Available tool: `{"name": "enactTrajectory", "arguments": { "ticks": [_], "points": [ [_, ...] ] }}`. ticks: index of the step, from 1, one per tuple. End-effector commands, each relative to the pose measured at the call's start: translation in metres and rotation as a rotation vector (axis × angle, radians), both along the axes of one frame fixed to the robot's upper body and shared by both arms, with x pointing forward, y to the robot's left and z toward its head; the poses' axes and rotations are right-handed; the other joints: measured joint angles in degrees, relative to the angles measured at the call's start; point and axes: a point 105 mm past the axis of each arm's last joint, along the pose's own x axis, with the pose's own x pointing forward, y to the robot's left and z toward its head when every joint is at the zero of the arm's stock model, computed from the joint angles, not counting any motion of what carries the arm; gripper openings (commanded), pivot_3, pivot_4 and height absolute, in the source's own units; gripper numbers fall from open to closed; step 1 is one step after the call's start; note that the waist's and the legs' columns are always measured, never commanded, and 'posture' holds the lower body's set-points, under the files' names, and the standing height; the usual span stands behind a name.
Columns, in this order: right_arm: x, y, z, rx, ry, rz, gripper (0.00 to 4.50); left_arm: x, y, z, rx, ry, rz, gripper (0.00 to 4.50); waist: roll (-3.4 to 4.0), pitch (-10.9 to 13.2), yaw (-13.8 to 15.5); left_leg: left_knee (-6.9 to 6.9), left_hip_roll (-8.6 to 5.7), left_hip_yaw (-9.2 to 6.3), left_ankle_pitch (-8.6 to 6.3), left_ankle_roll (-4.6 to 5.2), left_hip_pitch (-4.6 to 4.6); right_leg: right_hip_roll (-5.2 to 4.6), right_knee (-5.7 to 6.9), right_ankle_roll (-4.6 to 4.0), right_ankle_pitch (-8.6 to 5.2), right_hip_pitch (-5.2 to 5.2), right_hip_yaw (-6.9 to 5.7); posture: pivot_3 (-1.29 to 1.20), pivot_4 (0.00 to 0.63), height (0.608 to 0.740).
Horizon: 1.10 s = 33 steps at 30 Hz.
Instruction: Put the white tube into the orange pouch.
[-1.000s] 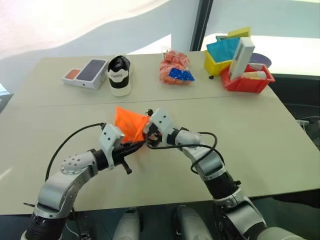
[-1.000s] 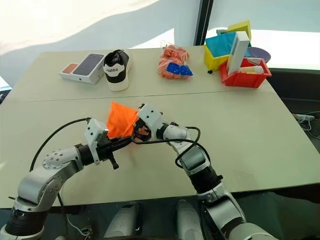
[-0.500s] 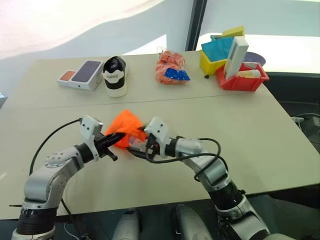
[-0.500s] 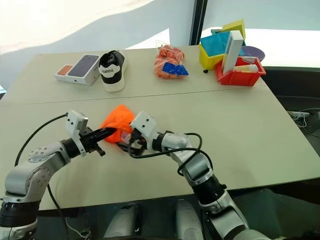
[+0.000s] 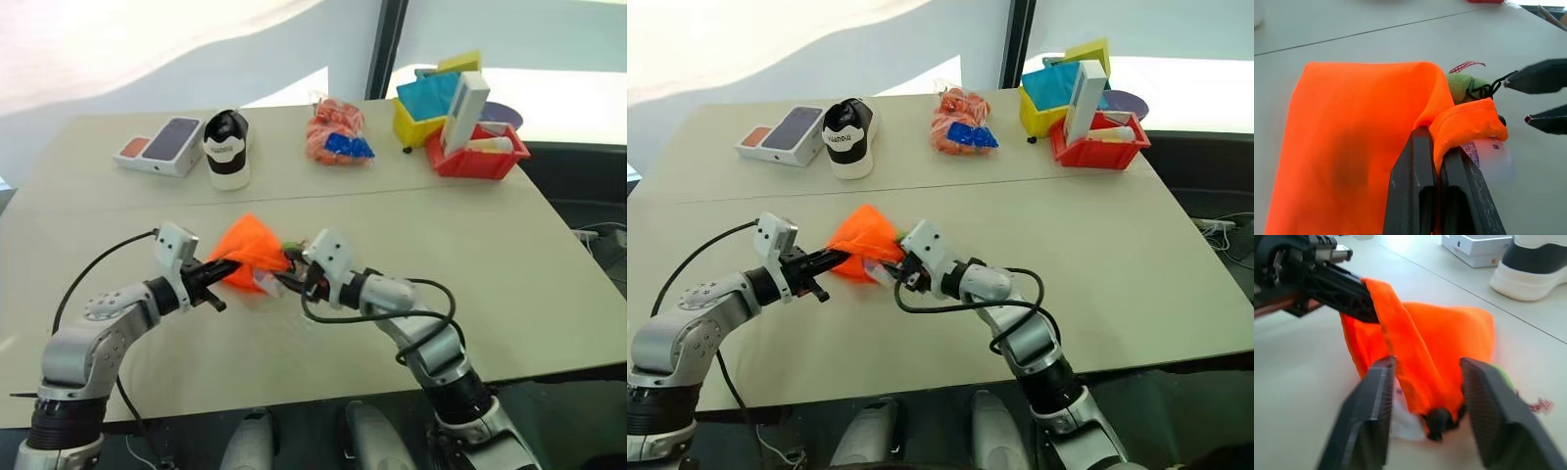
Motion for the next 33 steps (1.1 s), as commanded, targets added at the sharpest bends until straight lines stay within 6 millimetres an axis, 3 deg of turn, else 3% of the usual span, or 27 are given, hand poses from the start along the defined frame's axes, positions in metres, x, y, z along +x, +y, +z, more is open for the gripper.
{"name": "enactTrajectory", "arguments": {
  "ticks": [1, 4, 11, 21, 25, 29, 32, 33],
  "points": [
    [-0.022, 0.002, 0.011, 0.001, -0.058, 0.122, 0.52, -0.002, 0.002, 0.016, -0.010, -0.053, -0.005, 0.00, 0.00, 0.00, 0.02, -0.03, 0.00, 0.00, 0.00, 0.00, 0.00, 0.00, 0.00, 0.00, 0.00, -0.02, 0.00, 0.00, 0.150, 0.740],
    [-0.026, 0.004, -0.005, -0.063, -0.006, 0.165, 0.52, -0.006, 0.000, 0.017, -0.014, -0.053, -0.009, 0.00, 0.00, 0.00, -0.06, -0.03, 0.01, -0.02, 0.00, 0.00, 0.01, 0.01, 0.01, 0.00, -0.01, -0.01, -0.01, 0.00, 0.150, 0.740],
    [0.000, 0.024, -0.021, -0.085, 0.025, 0.090, 0.52, -0.015, -0.005, 0.021, -0.016, -0.061, -0.024, 0.00, -0.01, 0.00, 0.06, 0.03, 0.01, -0.02, 0.00, -0.01, 0.02, 0.01, 0.02, -0.05, -0.01, 0.01, 0.00, 0.00, 0.150, 0.740],
    [0.021, 0.066, -0.008, -0.033, -0.068, 0.070, 0.52, -0.024, -0.011, 0.015, -0.009, -0.047, -0.040, 0.00, -0.01, 0.00, -0.03, 0.00, 0.00, 0.00, 0.01, -0.01, 0.02, 0.01, 0.02, -0.04, 0.01, -0.02, 0.03, 0.00, 0.150, 0.740],
    [0.017, 0.051, -0.002, -0.032, -0.090, 0.080, 0.52, -0.020, -0.004, 0.012, 0.020, -0.050, -0.012, 0.00, -0.01, 0.00, 0.24, 0.00, -0.01, -0.02, 0.01, -0.01, 0.00, -0.01, 0.00, -0.04, 0.00, -0.01, 0.02, 0.00, 0.150, 0.740],
    [-0.002, 0.012, -0.008, -0.066, -0.045, 0.148, 0.52, -0.022, 0.007, 0.005, 0.074, -0.035, -0.001, 0.00, -0.01, 0.00, 0.48, 0.01, -0.05, 0.01, 0.01, -0.02, -0.04, -0.10, -0.11, -0.03, -0.02, 0.03, 0.02, 0.00, 0.150, 0.740],
    [-0.016, -0.010, -0.005, -0.084, -0.014, 0.185, 1.35, -0.026, 0.015, 0.001, 0.117, -0.025, -0.007, 0.00, -0.01, 0.01, 0.38, -0.01, -0.05, 0.03, 0.00, -0.02, -0.04, -0.12, -0.13, -0.02, -0.05, 0.03, 0.03, 0.00, 0.150, 0.740],
    [-0.014, -0.017, -0.003, -0.090, -0.021, 0.160, 1.83, -0.028, 0.020, 0.000, 0.128, -0.024, -0.005, 0.00, -0.02, 0.01, 0.08, -0.01, -0.05, 0.02, 0.01, -0.02, -0.04, -0.10, -0.12, -0.03, -0.05, 0.03, 0.03, 0.00, 0.150, 0.740]
  ]
}}
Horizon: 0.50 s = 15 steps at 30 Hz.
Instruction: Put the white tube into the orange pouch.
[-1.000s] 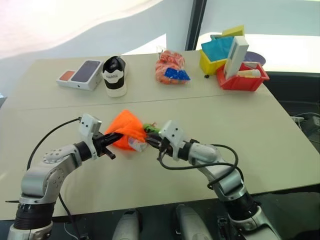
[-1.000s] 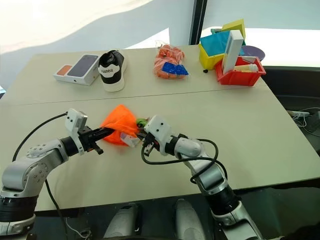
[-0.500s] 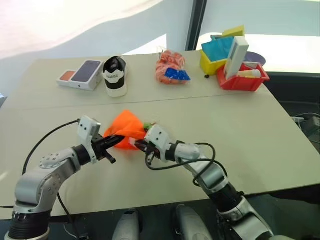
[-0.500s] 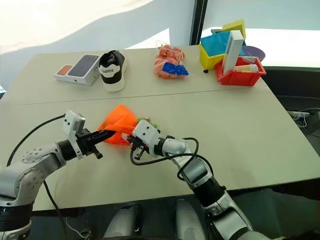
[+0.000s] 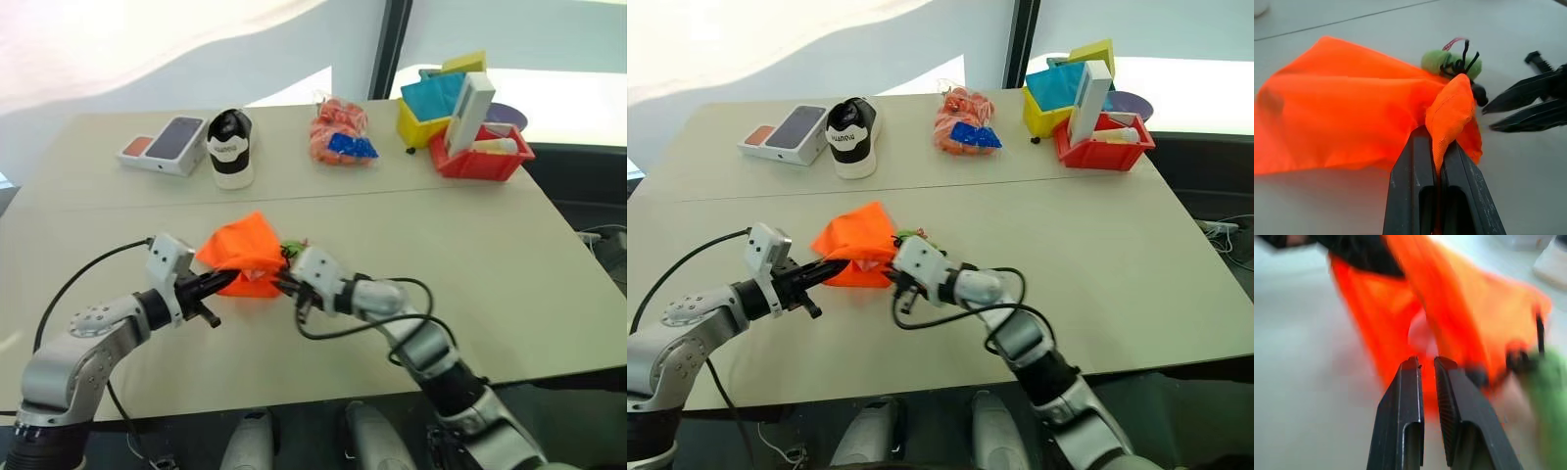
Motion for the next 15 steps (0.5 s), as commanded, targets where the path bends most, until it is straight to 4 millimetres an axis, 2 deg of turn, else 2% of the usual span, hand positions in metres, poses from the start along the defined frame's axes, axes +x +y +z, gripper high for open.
{"name": "enactTrajectory", "arguments": {
  "ticks": [1, 4, 7, 10, 15],
  "points": [
    [-0.005, -0.008, 0.030, 0.051, -0.067, 0.012, 2.42, -0.004, 0.011, 0.008, 0.043, -0.045, -0.007, 0.00, 0.00, 0.01, -0.53, 0.00, 0.02, 0.01, 0.00, 0.00, 0.01, 0.03, 0.03, -0.02, 0.00, -0.04, 0.00, 0.00, 0.150, 0.740],
    [0.007, -0.020, 0.034, 0.036, -0.090, -0.056, 3.96, -0.007, 0.028, 0.007, 0.079, -0.043, 0.022, 0.00, 0.00, 0.01, -0.48, -0.03, 0.19, -0.01, 0.00, 0.00, 0.08, 0.14, 0.05, -0.11, 0.01, -0.08, -0.01, 0.00, 0.150, 0.740],
    [0.024, -0.022, 0.031, 0.012, -0.114, -0.119, 3.96, -0.007, 0.042, 0.008, 0.108, -0.048, 0.053, 0.00, 0.01, 0.01, -0.37, -0.03, 0.28, -0.01, 0.00, 0.00, 0.07, 0.19, 0.06, -0.18, -0.05, -0.12, -0.03, 0.00, 0.150, 0.740],
    [0.038, -0.015, 0.024, -0.012, -0.139, -0.146, 3.96, -0.005, 0.049, 0.010, 0.109, -0.060, 0.074, 0.00, 0.00, 0.01, -0.38, -0.02, 0.25, 0.08, 0.00, 0.00, 0.04, 0.19, 0.05, -0.34, 0.04, -0.14, -0.03, 0.00, 0.150, 0.740],
    [0.041, 0.004, 0.017, 0.001, -0.138, -0.100, 3.96, -0.010, 0.032, 0.006, 0.107, -0.066, 0.012, 0.00, 0.00, 0.01, -0.34, -0.05, 0.23, 0.14, 0.00, 0.00, -0.04, 0.14, 0.01, -0.25, 0.04, -0.17, -0.01, 0.00, 0.150, 0.740]
  ]
}}
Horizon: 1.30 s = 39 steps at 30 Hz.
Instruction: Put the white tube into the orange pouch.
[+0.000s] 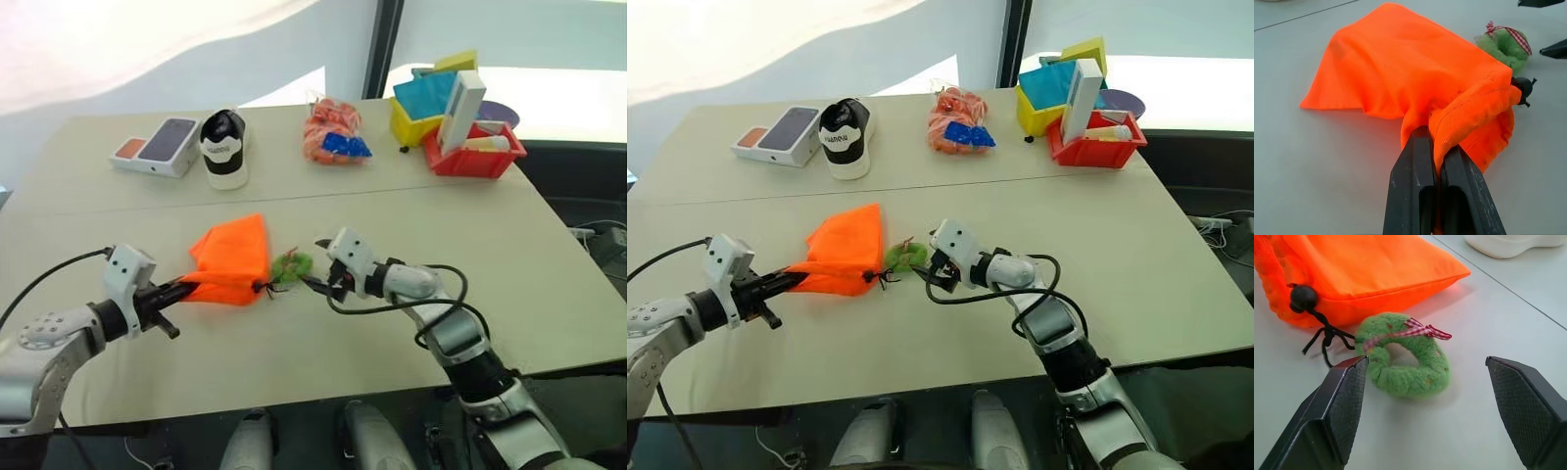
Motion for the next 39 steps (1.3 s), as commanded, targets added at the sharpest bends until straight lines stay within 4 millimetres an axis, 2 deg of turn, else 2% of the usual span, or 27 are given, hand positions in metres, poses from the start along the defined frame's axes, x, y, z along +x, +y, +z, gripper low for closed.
{"name": "enactTrajectory", "arguments": {
  "ticks": [1, 3, 6, 10, 12, 14, 17, 19, 24, 27, 29, 32, 39],
  "points": [
    [0.000, 0.015, 0.007, 0.009, -0.058, 0.050, 3.96, -0.005, -0.014, 0.005, 0.018, -0.046, -0.053, 0.00, 0.00, 0.00, 0.02, -0.04, -0.01, 0.00, 0.00, 0.00, 0.00, -0.01, 0.00, 0.02, 0.00, -0.01, 0.00, 0.00, 0.150, 0.740],
    [0.000, 0.018, 0.004, -0.007, -0.066, 0.064, 3.96, -0.008, -0.020, 0.002, -0.016, -0.026, -0.077, 0.00, 0.00, 0.00, 0.02, -0.05, -0.01, 0.00, 0.00, 0.00, 0.00, -0.03, 0.00, 0.04, 0.00, -0.01, 0.00, 0.00, 0.150, 0.740],
    [0.001, 0.023, 0.003, -0.013, -0.075, 0.071, 4.02, -0.016, -0.026, 0.002, -0.055, 0.000, -0.115, 0.89, 0.00, 0.00, 0.00, -0.05, 0.00, -0.03, 0.00, 0.00, 0.01, -0.02, 0.02, 0.02, 0.00, -0.01, -0.01, 0.00, 0.150, 0.740],
    [0.005, 0.022, -0.011, -0.098, -0.103, 0.060, 4.02, -0.011, -0.017, 0.006, -0.040, -0.024, -0.066, 2.96, 0.00, 0.00, -0.01, -0.03, 0.00, -0.04, 0.00, 0.00, 0.05, 0.01, 0.06, -0.03, 0.00, 0.00, -0.01, 0.00, 0.150, 0.740],
    [0.010, 0.017, -0.015, -0.136, -0.117, 0.033, 3.44, -0.012, -0.016, 0.012, -0.077, -0.028, -0.066, 4.00, 0.00, 0.00, -0.01, -0.02, 0.00, -0.04, 0.00, 0.00, 0.05, 0.01, 0.06, -0.03, 0.00, 0.00, -0.01, 0.00, 0.150, 0.740],
    [0.013, 0.009, -0.013, -0.143, -0.128, -0.003, 2.66, -0.013, -0.014, 0.023, -0.121, -0.037, -0.067, 4.02, 0.00, 0.00, -0.01, 0.00, -0.01, -0.04, 0.00, 0.00, 0.05, 0.02, 0.07, -0.03, 0.00, 0.01, -0.01, 0.00, 0.150, 0.740],
    [0.012, -0.006, -0.002, -0.117, -0.150, -0.039, 0.99, -0.012, -0.013, 0.039, -0.166, -0.058, -0.082, 4.02, -0.01, 0.00, 0.18, 0.02, -0.02, -0.06, 0.00, 0.00, 0.04, 0.01, 0.07, -0.01, 0.00, 0.02, -0.01, 0.00, 0.150, 0.740],
    [0.012, -0.010, 0.002, -0.113, -0.164, -0.052, 0.03, -0.012, -0.014, 0.042, -0.173, -0.062, -0.089, 4.02, -0.01, 0.00, 0.24, 0.02, -0.06, -0.06, 0.00, 0.00, 0.04, -0.02, 0.05, 0.01, -0.01, 0.04, -0.01, 0.00, 0.150, 0.740],
    [0.003, -0.037, 0.032, 0.035, -0.161, -0.116, 0.03, -0.003, -0.032, 0.058, -0.180, -0.111, -0.156, 4.02, -0.01, 0.01, 0.50, 0.04, -0.11, -0.11, 0.00, 0.00, 0.02, -0.01, 0.05, 0.01, -0.02, 0.06, -0.01, 0.00, 0.150, 0.740],
    [0.000, -0.046, 0.044, 0.100, -0.147, -0.144, 0.03, 0.003, -0.043, 0.057, -0.137, -0.122, -0.203, 4.02, -0.01, 0.01, 0.19, 0.06, -0.13, -0.08, 0.00, 0.00, 0.06, -0.01, 0.06, 0.02, -0.01, 0.09, 0.01, 0.00, 0.150, 0.740],
    [-0.001, -0.053, 0.051, 0.132, -0.135, -0.155, 0.03, 0.007, -0.058, 0.051, -0.081, -0.127, -0.274, 4.02, -0.01, 0.01, 0.12, 0.05, -0.13, -0.09, 0.00, 0.00, 0.07, 0.00, 0.08, 0.02, -0.01, 0.10, 0.01, 0.00, 0.150, 0.740],
    [-0.001, -0.056, 0.053, 0.138, -0.128, -0.168, 0.03, 0.016, -0.076, 0.046, -0.019, -0.149, -0.369, 4.02, -0.01, 0.01, 0.19, 0.03, -0.13, -0.09, 0.00, 0.00, 0.07, 0.03, 0.07, 0.02, -0.01, 0.10, 0.01, 0.00, 0.150, 0.740],
    [-0.001, -0.052, 0.050, 0.134, -0.118, -0.159, 0.03, 0.039, -0.095, 0.033, 0.127, -0.204, -0.494, 4.02, -0.01, 0.01, 0.09, 0.01, -0.14, -0.07, 0.00, 0.00, 0.06, 0.04, 0.07, 0.04, -0.01, 0.07, 0.01, 0.00, 0.150, 0.740]
  ]
}}
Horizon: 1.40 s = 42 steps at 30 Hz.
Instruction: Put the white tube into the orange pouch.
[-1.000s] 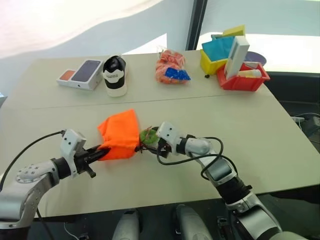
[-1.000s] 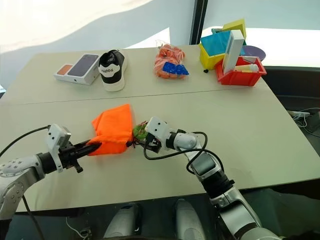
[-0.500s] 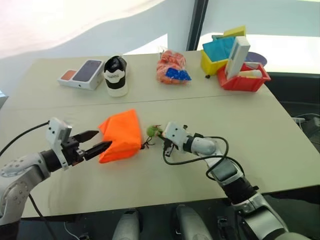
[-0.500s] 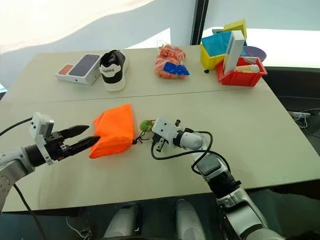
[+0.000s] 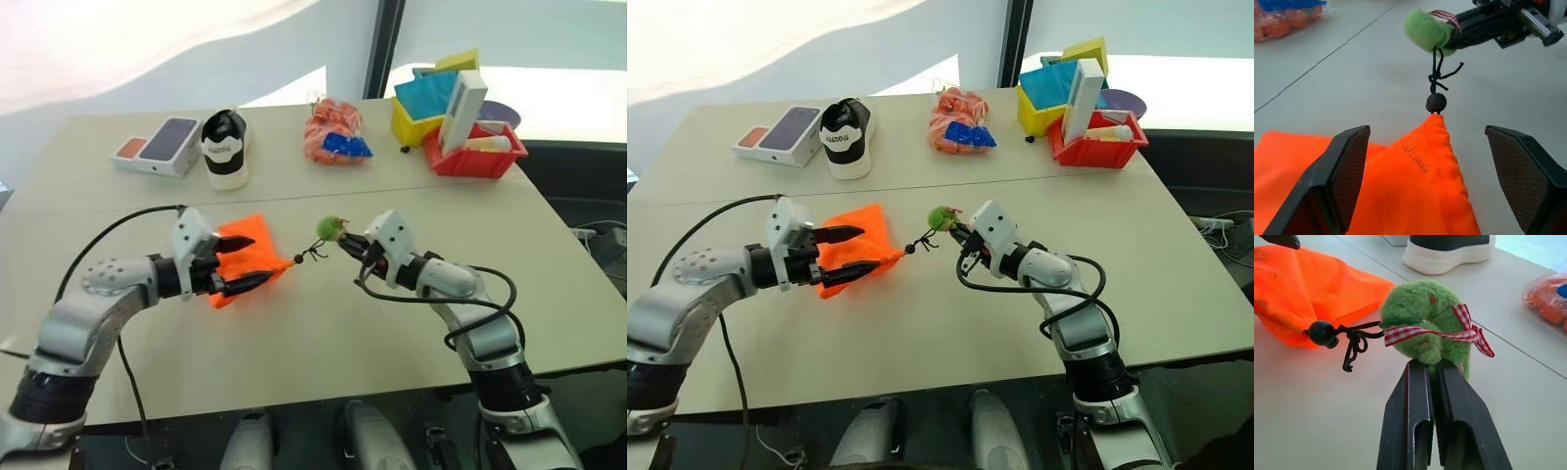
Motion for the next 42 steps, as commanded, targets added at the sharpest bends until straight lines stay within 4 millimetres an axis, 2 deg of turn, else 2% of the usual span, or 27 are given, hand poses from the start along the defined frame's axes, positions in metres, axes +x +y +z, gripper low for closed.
{"name": "enactTrajectory", "arguments": {
  "ticks": [1, 7, 10, 13, 19, 25, 33, 38, 42],
  "points": [
    [-0.005, 0.006, 0.013, 0.021, -0.048, 0.028, 0.03, 0.009, -0.011, 0.000, 0.046, -0.076, -0.062, 4.02, 0.00, 0.00, 0.08, 0.00, 0.00, 0.00, 0.00, 0.00, -0.01, 0.00, 0.00, 0.03, 0.00, 0.00, 0.00, 0.00, 0.150, 0.740],
    [-0.009, 0.012, 0.016, 0.032, -0.051, 0.048, 0.03, 0.025, -0.028, -0.003, 0.146, -0.213, -0.120, 4.02, 0.00, 0.00, 0.19, 0.02, -0.05, -0.02, 0.00, 0.00, -0.06, -0.02, 0.00, 0.24, 0.07, 0.00, 0.00, 0.00, 0.150, 0.740],
    [-0.011, 0.015, 0.016, 0.055, -0.042, 0.044, 0.03, 0.023, -0.032, 0.004, 0.146, -0.291, -0.128, 4.02, 0.00, 0.00, -0.01, 0.01, -0.04, -0.02, 0.00, 0.00, -0.05, -0.02, 0.01, 0.26, 0.08, 0.00, 0.01, 0.00, 0.150, 0.740],
    [-0.011, 0.015, 0.017, 0.131, 0.003, 0.024, 0.03, 0.017, -0.031, 0.004, 0.223, -0.439, -0.122, 4.02, 0.00, 0.00, -0.03, -0.03, -0.02, -0.05, 0.00, 0.00, -0.04, -0.01, 0.05, 0.28, 0.07, -0.03, 0.00, 0.00, 0.150, 0.740],
    [-0.016, 0.010, 0.010, 0.284, 0.168, 0.023, 0.03, 0.000, -0.039, -0.007, 0.304, -0.639, -0.074, 4.02, 0.00, 0.00, 0.29, -0.04, -0.03, -0.04, 0.00, 0.00, -0.04, -0.08, 0.05, 0.29, 0.07, -0.01, 0.00, 0.00, 0.150, 0.740],
    [-0.023, 0.010, 0.010, 0.472, 0.326, 0.051, 0.03, -0.002, -0.045, -0.010, 0.383, -0.858, 0.054, 4.02, 0.00, 0.00, 0.63, 0.04, -0.04, -0.06, 0.00, 0.01, -0.02, -0.07, 0.08, 0.27, 0.08, 0.03, 0.00, 0.00, 0.150, 0.740],
    [-0.029, 0.009, 0.016, 0.635, 0.451, 0.084, 0.03, -0.009, -0.057, -0.022, 0.396, -0.960, 0.108, 4.02, 0.01, -0.01, 1.41, 0.04, -0.02, -0.07, 0.00, 0.01, 0.00, -0.05, 0.11, 0.30, 0.09, 0.04, -0.01, 0.00, 0.150, 0.740],
    [-0.037, 0.011, 0.014, 0.650, 0.502, 0.116, 0.03, -0.007, -0.052, -0.034, 0.393, -0.953, 0.184, 4.02, 0.02, -0.01, 1.47, 0.06, -0.03, -0.05, 0.00, 0.01, 0.00, -0.06, 0.10, 0.29, 0.08, 0.06, -0.01, 0.00, 0.150, 0.740],
    [-0.040, 0.012, 0.015, 0.661, 0.511, 0.135, 0.03, -0.006, -0.050, -0.035, 0.371, -0.940, 0.220, 4.02, 0.02, -0.01, 1.47, 0.06, -0.03, -0.06, 0.00, 0.01, 0.00, -0.06, 0.11, 0.30, 0.08, 0.05, -0.02, 0.00, 0.150, 0.740]
  ]
}}
